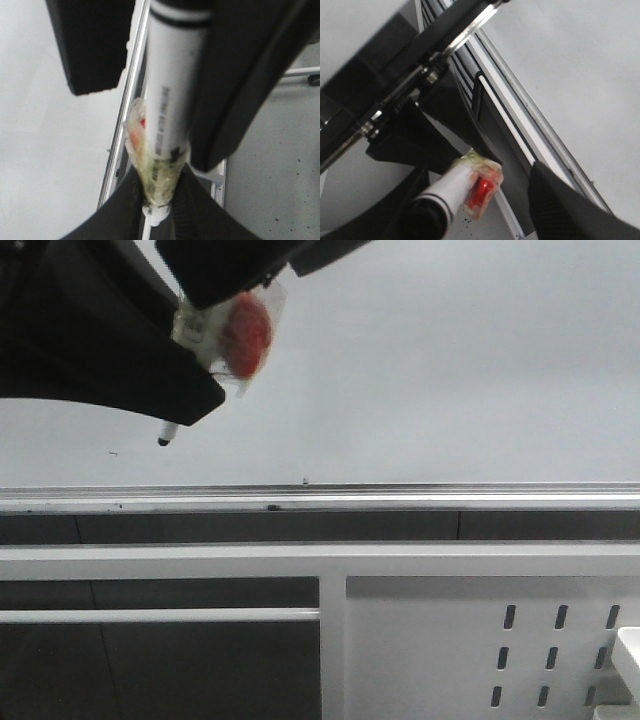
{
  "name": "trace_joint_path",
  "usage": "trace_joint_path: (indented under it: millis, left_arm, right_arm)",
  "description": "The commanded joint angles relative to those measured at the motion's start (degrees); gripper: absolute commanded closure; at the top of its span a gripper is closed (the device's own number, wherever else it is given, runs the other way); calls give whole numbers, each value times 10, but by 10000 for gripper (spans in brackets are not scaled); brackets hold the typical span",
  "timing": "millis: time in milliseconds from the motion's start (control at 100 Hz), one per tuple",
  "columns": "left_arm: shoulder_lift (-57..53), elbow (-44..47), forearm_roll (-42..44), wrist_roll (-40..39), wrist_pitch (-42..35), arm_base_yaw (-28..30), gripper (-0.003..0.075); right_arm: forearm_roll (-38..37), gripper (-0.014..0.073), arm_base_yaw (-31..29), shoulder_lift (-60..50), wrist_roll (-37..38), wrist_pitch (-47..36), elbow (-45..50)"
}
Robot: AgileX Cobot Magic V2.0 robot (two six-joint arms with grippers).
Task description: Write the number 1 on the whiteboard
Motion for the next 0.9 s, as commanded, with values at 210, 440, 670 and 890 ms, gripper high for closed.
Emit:
trace_joint_path:
  millis: [210, 440, 670, 890]
  left_arm:
    - [-11, -21, -1, -3, -22, -5, 740]
    - [-11, -21, -1, -3, -22, -5, 740]
    - [-11, -21, -47, -4, -22, -5, 675]
    - [-12, -21, -94, -4, -18, -5, 386]
  right_arm:
    - [-3, 514, -6, -3, -5, -40, -21]
    - [-3, 671, -6, -3, -5, -28, -21]
    - [-3, 671, -6, -3, -5, -38, -21]
    - [-3, 671, -6, -4, -5, -45, -21]
